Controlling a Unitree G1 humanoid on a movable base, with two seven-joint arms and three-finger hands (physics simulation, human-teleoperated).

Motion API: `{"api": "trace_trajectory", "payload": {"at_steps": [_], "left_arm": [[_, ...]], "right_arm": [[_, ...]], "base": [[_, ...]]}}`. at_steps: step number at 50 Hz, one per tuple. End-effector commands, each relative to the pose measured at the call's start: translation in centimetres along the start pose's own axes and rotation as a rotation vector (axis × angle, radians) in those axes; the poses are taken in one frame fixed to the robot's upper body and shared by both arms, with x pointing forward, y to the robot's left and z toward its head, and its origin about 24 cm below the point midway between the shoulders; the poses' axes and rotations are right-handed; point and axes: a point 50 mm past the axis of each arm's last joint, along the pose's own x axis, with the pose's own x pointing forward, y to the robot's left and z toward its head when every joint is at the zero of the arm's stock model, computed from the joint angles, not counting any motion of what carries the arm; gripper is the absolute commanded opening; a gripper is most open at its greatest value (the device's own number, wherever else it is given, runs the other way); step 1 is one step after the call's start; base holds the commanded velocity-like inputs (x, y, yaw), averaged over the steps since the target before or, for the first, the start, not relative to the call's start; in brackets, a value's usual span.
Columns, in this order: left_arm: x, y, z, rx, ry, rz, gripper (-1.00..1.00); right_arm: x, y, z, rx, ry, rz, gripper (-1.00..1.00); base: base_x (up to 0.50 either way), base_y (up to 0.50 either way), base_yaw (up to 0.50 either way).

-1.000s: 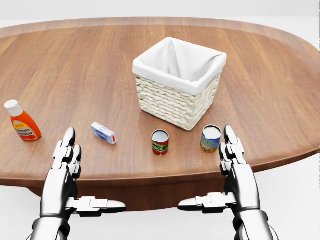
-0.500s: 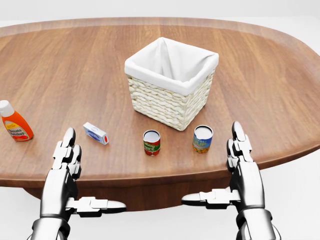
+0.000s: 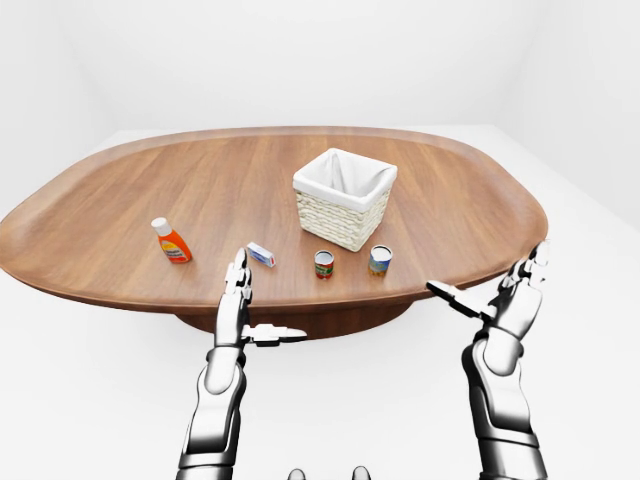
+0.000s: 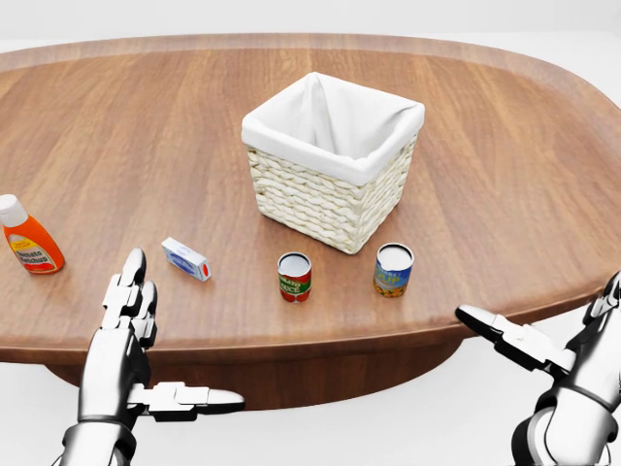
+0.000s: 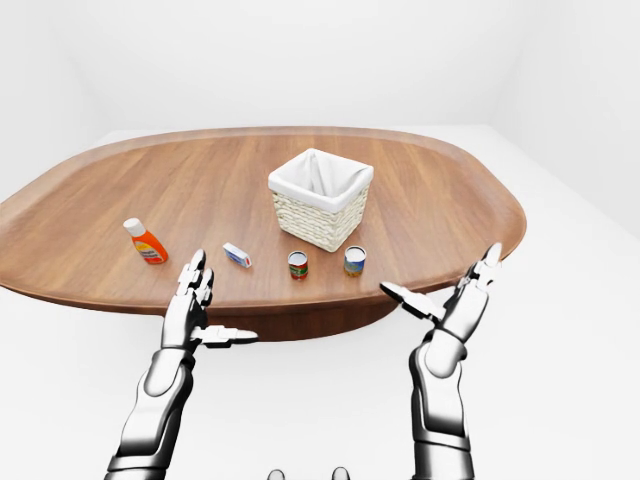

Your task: Pick up the alphabet soup and the cream cheese box, and put them in the basket.

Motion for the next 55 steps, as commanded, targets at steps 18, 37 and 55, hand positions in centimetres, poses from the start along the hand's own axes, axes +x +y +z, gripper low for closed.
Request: {"api": "trace_trajectory", "payload": {"at_steps": [18, 37, 55], "left_arm": [[-0.4, 0.0, -0.1, -0.020, 0.025, -0.002, 1.00], [-0.3, 0.0, -0.3, -0.013, 0.030, 0.001, 1.00], [-0.3, 0.0, -0.7, -0.007, 0.044, -0.002, 1.00]], "right_arm": [[-0.3, -5.8, 2.8, -0.050, -0.108, -0.262, 1.00], [-0.2, -5.6, 2.7, -0.072, -0.112, -0.258, 1.00], [-0.7, -5.8, 3.1, -0.056, -0.150, -0.253, 1.00]], "base": [[0.00, 0.00, 0.00], [0.00, 0.00, 0.00], [0.02, 0.00, 0.00]]}}
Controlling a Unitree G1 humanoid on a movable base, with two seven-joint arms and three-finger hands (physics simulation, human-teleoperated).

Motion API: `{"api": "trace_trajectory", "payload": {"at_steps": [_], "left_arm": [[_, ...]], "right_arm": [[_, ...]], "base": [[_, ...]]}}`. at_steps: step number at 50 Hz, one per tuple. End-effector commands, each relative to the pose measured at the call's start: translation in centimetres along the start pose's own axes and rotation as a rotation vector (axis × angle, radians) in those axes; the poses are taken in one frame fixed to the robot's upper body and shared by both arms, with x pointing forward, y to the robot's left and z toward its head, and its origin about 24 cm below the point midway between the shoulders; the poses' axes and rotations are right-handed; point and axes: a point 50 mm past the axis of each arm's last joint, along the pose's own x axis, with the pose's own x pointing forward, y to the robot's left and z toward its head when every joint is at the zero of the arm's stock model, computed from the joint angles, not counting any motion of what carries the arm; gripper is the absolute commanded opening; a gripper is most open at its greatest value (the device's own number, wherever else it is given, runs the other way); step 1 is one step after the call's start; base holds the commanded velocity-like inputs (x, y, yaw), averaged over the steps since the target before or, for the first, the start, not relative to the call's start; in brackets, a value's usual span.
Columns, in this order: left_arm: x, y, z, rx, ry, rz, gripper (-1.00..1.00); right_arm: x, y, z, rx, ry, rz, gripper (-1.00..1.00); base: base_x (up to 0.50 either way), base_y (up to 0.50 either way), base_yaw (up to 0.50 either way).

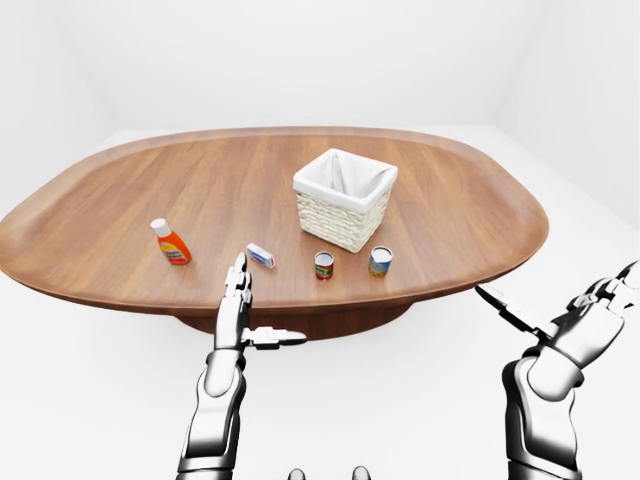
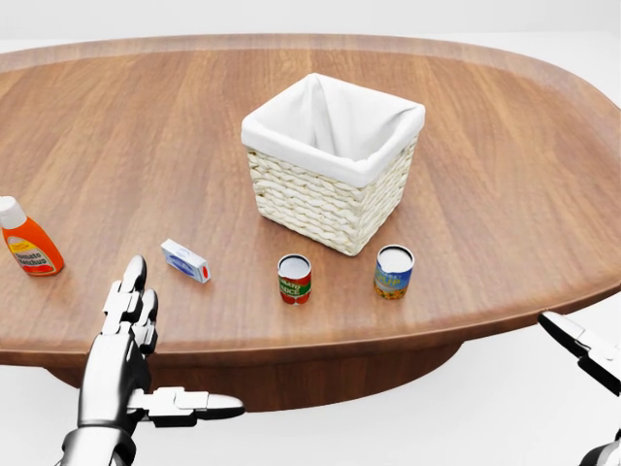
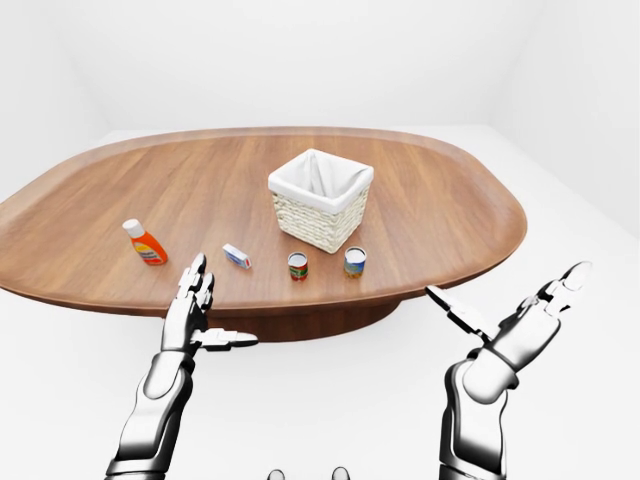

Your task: Pick up the alphabet soup and the cream cheese box, and put them in the basket.

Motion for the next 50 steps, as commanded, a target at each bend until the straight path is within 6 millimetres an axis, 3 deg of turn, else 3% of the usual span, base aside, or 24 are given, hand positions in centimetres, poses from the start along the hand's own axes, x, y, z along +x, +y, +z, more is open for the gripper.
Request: {"api": "trace_trajectory", "payload": {"at_steps": [1, 50], "left_arm": [[0.04, -0.01, -0.25, 0.006, 0.012, -0.004, 1.00], [-0.06, -0.02, -0.09, 0.009, 0.012, -0.002, 1.00]], "right_arm": [[-0.34, -0.30, 0.32, 0.015, -0.027, 0.000, 1.00], [-0.35, -0.23, -0.05, -0.011, -0.021, 0.000, 1.00]], "base": [[0.18, 0.00, 0.00], [0.24, -0.06, 0.00]]}}
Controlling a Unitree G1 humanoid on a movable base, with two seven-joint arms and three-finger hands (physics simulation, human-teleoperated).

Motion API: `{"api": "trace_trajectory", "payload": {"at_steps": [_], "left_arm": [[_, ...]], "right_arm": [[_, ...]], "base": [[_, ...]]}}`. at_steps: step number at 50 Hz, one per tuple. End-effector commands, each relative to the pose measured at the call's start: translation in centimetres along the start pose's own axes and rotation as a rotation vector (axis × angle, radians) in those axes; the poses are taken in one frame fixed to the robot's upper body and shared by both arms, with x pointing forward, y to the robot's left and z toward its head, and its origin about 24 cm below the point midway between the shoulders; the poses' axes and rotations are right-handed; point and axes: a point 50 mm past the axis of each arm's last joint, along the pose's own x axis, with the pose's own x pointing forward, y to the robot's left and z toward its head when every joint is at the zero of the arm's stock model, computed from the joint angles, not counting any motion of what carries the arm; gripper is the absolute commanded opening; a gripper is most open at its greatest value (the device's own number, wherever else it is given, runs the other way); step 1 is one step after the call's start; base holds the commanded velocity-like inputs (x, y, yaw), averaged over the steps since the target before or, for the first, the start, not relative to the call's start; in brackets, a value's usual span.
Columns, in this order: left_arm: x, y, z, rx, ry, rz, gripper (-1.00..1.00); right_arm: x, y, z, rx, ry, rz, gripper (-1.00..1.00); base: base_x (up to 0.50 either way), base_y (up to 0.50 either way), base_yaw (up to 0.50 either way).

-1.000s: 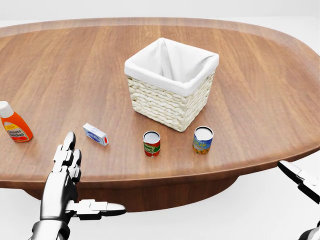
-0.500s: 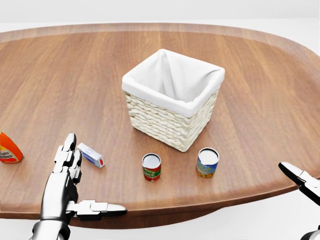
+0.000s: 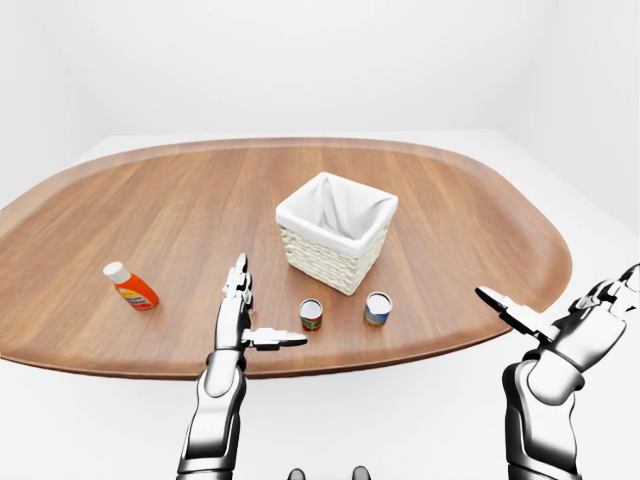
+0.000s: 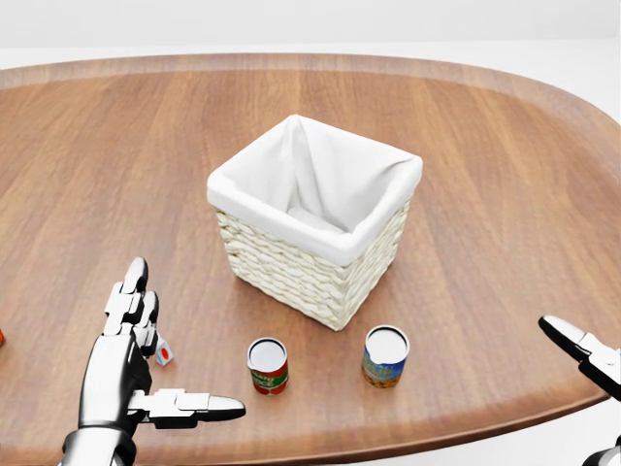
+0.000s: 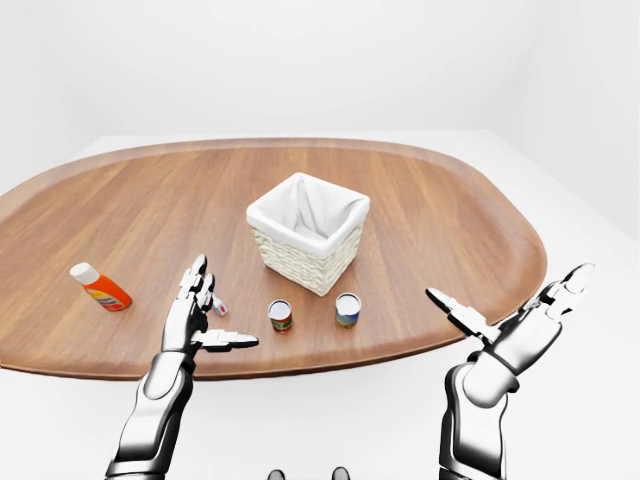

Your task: Pick up the alphabet soup and the cream cheese box, and put them in the basket.

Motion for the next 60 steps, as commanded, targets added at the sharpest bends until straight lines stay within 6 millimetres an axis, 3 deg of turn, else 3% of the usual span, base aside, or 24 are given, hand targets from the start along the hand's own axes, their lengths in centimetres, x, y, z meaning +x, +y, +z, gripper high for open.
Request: {"api": "trace_trajectory", "payload": {"at_steps": [1, 60], "left_arm": [[0.02, 0.04, -0.08, 0.002, 0.001, 0.001, 1.00], [0.08, 0.31, -0.12, 0.005, 0.010, 0.021, 1.00]], "right_arm": [[-0.06, 0.03, -0.10, -0.012, 0.000, 0.003, 1.00], [-0.02, 0.02, -0.10, -0.006, 0.002, 0.001, 1.00]], "base": [[0.19, 0.00, 0.00], [0.21, 0.00, 0.00]]}}
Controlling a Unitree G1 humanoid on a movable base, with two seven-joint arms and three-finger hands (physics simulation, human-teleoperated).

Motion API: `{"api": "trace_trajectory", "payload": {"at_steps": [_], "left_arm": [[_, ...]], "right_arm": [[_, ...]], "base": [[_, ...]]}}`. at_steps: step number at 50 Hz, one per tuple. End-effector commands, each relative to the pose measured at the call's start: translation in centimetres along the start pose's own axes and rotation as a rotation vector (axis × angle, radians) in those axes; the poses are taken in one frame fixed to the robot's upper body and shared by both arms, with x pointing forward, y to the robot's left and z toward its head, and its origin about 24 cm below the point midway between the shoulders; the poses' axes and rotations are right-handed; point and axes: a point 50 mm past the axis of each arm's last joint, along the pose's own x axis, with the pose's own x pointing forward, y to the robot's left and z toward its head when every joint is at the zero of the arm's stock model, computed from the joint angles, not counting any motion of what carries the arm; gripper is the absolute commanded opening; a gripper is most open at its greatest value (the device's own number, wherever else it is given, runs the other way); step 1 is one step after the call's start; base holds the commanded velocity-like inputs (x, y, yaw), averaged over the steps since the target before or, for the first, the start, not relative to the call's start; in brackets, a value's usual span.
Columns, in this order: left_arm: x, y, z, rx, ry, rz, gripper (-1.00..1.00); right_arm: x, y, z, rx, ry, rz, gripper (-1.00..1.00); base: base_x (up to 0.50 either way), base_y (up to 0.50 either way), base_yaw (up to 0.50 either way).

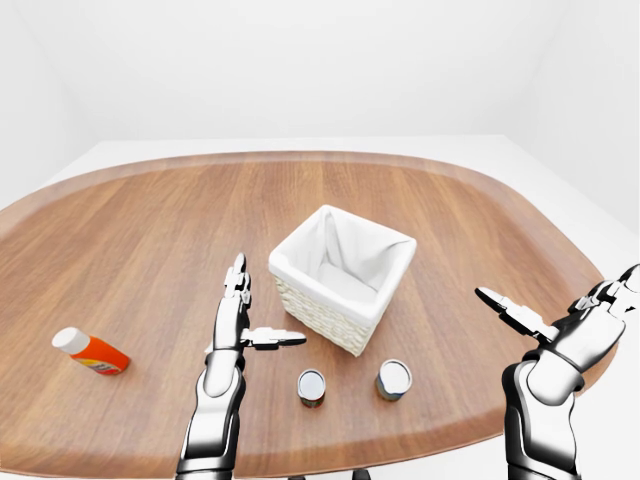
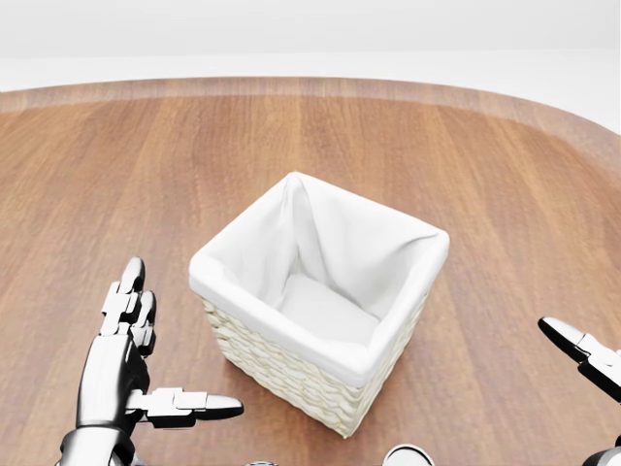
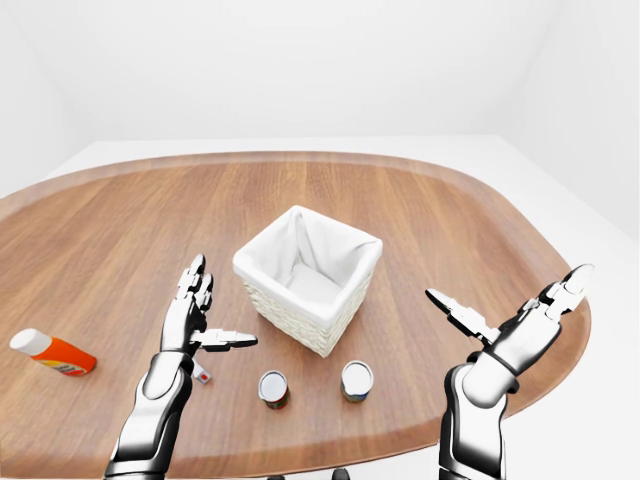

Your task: Pick up the alphabet soup and the cream cheese box, and put them in the basket.

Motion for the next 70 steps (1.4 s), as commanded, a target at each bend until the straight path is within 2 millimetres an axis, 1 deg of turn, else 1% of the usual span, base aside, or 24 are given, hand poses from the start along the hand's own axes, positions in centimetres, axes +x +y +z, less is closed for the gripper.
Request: {"api": "trace_trajectory", "payload": {"at_steps": [1, 5, 9, 14, 18, 25, 27, 32, 36, 37, 42, 44, 47, 48, 49, 51, 53, 55, 56, 57, 60, 66, 69, 70], "left_arm": [[0.2, 0.3, -0.4, 0.018, 0.020, 0.031, 1.00], [0.3, 0.5, -0.4, -0.003, 0.022, 0.032, 1.00], [0.3, 0.4, -0.5, 0.002, 0.024, 0.029, 1.00], [0.3, 0.4, -0.6, 0.000, 0.027, 0.028, 1.00], [0.2, 0.3, -0.5, 0.002, 0.031, 0.025, 1.00], [0.1, 0.3, -0.5, 0.000, 0.038, 0.020, 1.00], [0.2, 0.2, -0.7, 0.002, 0.042, 0.018, 1.00], [0.1, 0.2, -0.5, 0.006, 0.042, 0.015, 1.00], [-0.2, 0.5, 0.0, 0.003, 0.007, 0.031, 1.00], [-0.4, 0.8, 0.5, -0.026, -0.003, 0.047, 1.00], [-0.9, 1.5, 1.1, 0.018, -0.013, 0.097, 1.00], [-1.3, 1.6, 1.6, 0.058, -0.034, 0.111, 1.00], [-2.2, 2.3, 3.2, 0.197, -0.097, 0.146, 1.00], [-2.2, 2.3, 3.2, 0.200, -0.097, 0.146, 1.00], [-2.7, 2.8, 4.0, 0.289, -0.127, 0.152, 1.00], [-2.8, 3.2, 3.7, 0.365, -0.106, 0.153, 1.00], [-3.1, 3.5, 4.6, 0.418, -0.136, 0.179, 1.00], [-3.4, 3.8, 6.1, 0.464, -0.189, 0.220, 1.00], [-3.5, 3.9, 6.6, 0.510, -0.208, 0.240, 1.00], [-3.5, 3.8, 7.4, 0.623, -0.236, 0.249, 1.00], [-3.8, 3.6, 9.0, 0.661, -0.290, 0.247, 1.00], [-3.9, 3.5, 8.8, 0.841, -0.249, 0.244, 1.00], [-4.1, 3.6, 8.5, 0.874, -0.220, 0.230, 1.00], [-4.3, 3.6, 8.7, 0.901, -0.219, 0.221, 1.00]], "right_arm": [[0.0, 0.0, 0.1, 0.002, -0.002, 0.001, 1.00], [0.0, -0.1, 0.3, 0.011, -0.011, -0.002, 1.00], [0.0, 0.0, 0.0, 0.003, 0.001, 0.000, 1.00], [0.0, -0.1, 0.2, 0.008, -0.007, -0.001, 1.00], [0.0, 0.0, -0.2, 0.000, 0.007, 0.000, 1.00], [0.0, 0.0, 0.1, 0.005, -0.001, 0.000, 1.00], [0.0, 0.0, -0.2, -0.002, 0.010, 0.001, 1.00], [0.0, 0.0, 0.2, 0.008, -0.004, -0.002, 1.00], [0.0, 0.0, 0.2, 0.010, -0.007, -0.003, 1.00], [0.1, 0.0, 0.2, 0.013, -0.006, -0.003, 1.00], [0.0, 0.0, 0.1, 0.007, -0.002, -0.002, 1.00], [0.1, 0.0, 0.2, 0.009, -0.005, -0.003, 1.00], [0.1, 0.0, 0.2, 0.007, -0.006, -0.002, 1.00], [0.1, 0.0, 0.2, 0.007, -0.006, -0.002, 1.00], [0.1, 0.1, 0.1, 0.003, -0.003, 0.000, 1.00], [0.1, 0.0, 0.3, 0.011, -0.009, -0.001, 1.00], [0.2, 0.1, 0.1, 0.008, -0.004, -0.002, 1.00], [0.2, 0.1, 0.1, 0.010, -0.003, -0.002, 1.00], [0.2, 0.1, 0.2, 0.012, -0.007, -0.001, 1.00], [0.2, 0.1, 0.2, 0.013, -0.008, -0.001, 1.00], [0.3, 0.2, 0.1, 0.008, -0.002, 0.001, 1.00], [0.3, 0.2, 0.1, 0.010, -0.005, 0.001, 1.00], [0.2, 0.2, 0.1, 0.003, -0.006, 0.005, 1.00], [0.3, 0.2, 0.0, 0.001, -0.004, 0.005, 1.00]], "base": [[0.21, 0.00, 0.00], [0.21, 0.00, 0.00], [0.21, 0.00, 0.00], [0.21, 0.00, 0.00], [0.21, 0.00, 0.00], [0.21, 0.01, 0.00], [0.21, 0.01, 0.00], [0.21, 0.01, 0.00], [0.03, 0.00, 0.00], [0.00, 0.00, 0.00], [0.00, 0.00, 0.00], [0.00, 0.00, 0.00], [0.00, 0.00, 0.00], [0.00, 0.00, 0.00], [0.00, 0.00, 0.00], [0.00, 0.00, 0.00], [0.00, 0.00, 0.00], [0.00, 0.00, 0.00], [0.00, 0.00, 0.00], [0.00, 0.00, 0.00], [0.00, 0.00, 0.00], [0.00, 0.00, 0.00], [0.00, 0.00, 0.00], [0.00, 0.00, 0.00]]}}
